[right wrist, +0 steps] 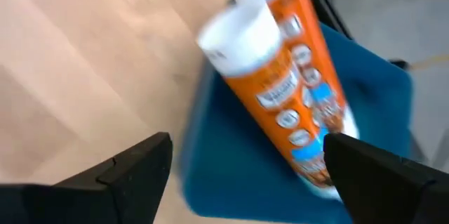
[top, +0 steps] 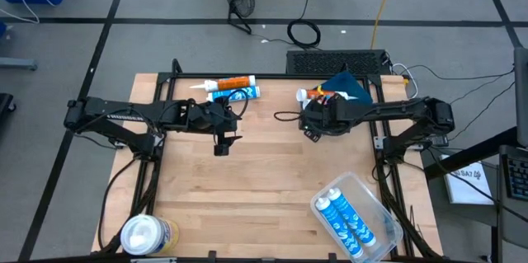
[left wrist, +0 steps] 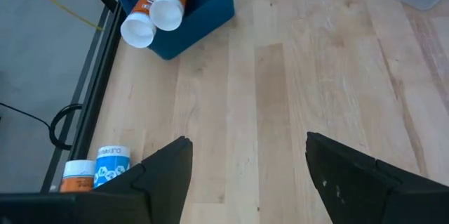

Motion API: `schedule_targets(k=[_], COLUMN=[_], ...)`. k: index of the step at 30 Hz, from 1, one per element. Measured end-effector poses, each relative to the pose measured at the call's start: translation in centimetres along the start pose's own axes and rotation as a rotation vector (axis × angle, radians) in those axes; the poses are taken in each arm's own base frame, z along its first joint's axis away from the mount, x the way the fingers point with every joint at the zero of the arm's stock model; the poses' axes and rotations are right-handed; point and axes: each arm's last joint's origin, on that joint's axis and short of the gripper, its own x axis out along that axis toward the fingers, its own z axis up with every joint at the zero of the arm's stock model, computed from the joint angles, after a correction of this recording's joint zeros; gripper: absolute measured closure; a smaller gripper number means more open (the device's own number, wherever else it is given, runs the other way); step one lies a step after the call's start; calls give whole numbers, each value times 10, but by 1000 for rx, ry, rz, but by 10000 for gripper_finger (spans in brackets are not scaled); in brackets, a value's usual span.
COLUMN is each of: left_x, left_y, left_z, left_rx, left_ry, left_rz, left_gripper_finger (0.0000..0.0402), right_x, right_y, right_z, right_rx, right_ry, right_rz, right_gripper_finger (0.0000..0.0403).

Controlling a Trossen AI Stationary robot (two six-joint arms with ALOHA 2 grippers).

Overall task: Pick & place silicon tubes, Sealant and Lysol wipes
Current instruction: Put the blue sealant into the transparent bin

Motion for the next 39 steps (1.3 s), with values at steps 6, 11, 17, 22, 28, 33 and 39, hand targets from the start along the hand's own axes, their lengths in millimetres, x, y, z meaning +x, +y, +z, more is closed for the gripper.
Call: schedule_targets(k=[6, 11, 17, 22, 28, 33, 39], left_x=[0, 0, 16, 41, 72, 91, 112], left_y=[0, -1, 4, 33, 93, 142, 163], left_z=[0, -7, -23, -48, -85, -118, -142], left_rx=[-56, -97, -187, -312, -474, -585, -671], left_ry=[2, 68, 169, 335, 492, 535, 537], left_rz=[0, -2, 136, 252, 337, 466, 434], left_gripper_finger=[131, 131, 131, 131, 131, 131, 131], right_x=[-24, -47, -54, -49, -49, -50, -50], right_y=[1, 17, 31, 31, 30, 31, 31], right_z=[13, 19, 6, -4, -5, -6, -6], right_rx=[15, -104, -242, -265, -273, -294, -294], right_ry=[-182, -540, -915, -1036, -1054, -1058, -1058], right_rz=[274, 553, 870, 935, 928, 924, 924], right_gripper_finger=[56, 58, 58, 58, 59, 59, 60])
